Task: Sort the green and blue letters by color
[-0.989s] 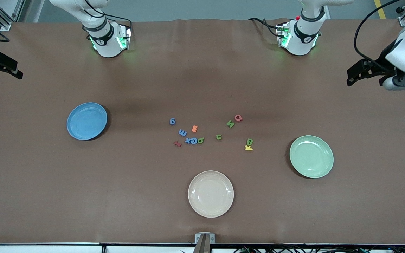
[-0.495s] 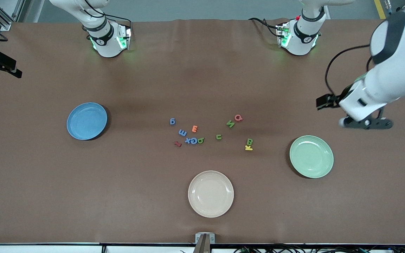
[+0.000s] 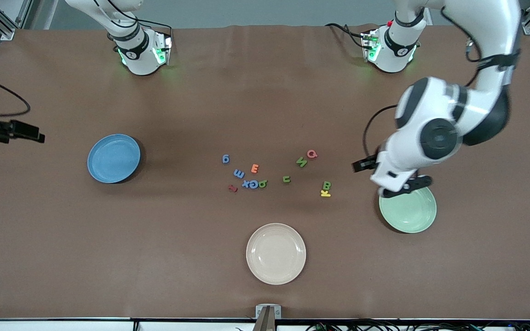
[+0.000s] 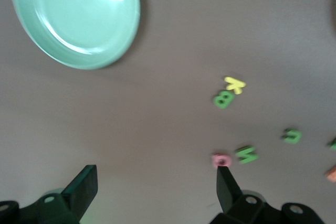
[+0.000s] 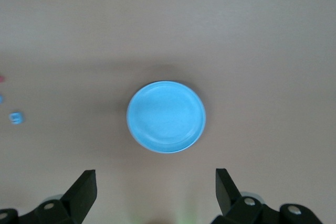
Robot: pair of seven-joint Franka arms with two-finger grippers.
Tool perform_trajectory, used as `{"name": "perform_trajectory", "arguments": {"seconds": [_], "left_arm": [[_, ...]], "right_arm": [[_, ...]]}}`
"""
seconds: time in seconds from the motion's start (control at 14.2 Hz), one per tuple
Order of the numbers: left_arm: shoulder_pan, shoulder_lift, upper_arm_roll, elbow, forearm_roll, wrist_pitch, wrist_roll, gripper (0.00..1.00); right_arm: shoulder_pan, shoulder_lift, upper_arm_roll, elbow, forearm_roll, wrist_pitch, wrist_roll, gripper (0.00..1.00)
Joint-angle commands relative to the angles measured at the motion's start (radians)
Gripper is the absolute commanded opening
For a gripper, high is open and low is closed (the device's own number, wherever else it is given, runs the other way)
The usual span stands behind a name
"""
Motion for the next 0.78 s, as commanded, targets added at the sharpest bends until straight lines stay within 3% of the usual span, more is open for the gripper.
{"name": "perform_trajectory", "arguments": {"seconds": [0.0, 0.28, 0.42, 0.71], "left_arm": [[-0.077, 0.084, 0.004, 0.028, -0.013, 0.077, -0.241, 1.00], [-0.157, 0.163, 0.003, 0.028, -0.117, 0.243, -0.558, 0.99], [-0.196, 0.201, 0.004, 0.029, -0.135, 0.303, -0.735, 0.95], [-0.272, 0.278, 0.006, 0.031, -0.128, 0.472, -1.095, 0.90]], "right_arm": [[0.013, 0.032, 0.009, 0.043, -0.055, 0.009, 0.004, 1.00], [0.016, 0.078, 0.012, 0.048, -0.039, 0.026, 0.044, 0.99], [0.030, 0.085, 0.014, 0.041, 0.029, 0.027, 0.227, 1.00], [0.125, 0.122, 0.014, 0.037, 0.046, 0.067, 0.565, 1.00]]}}
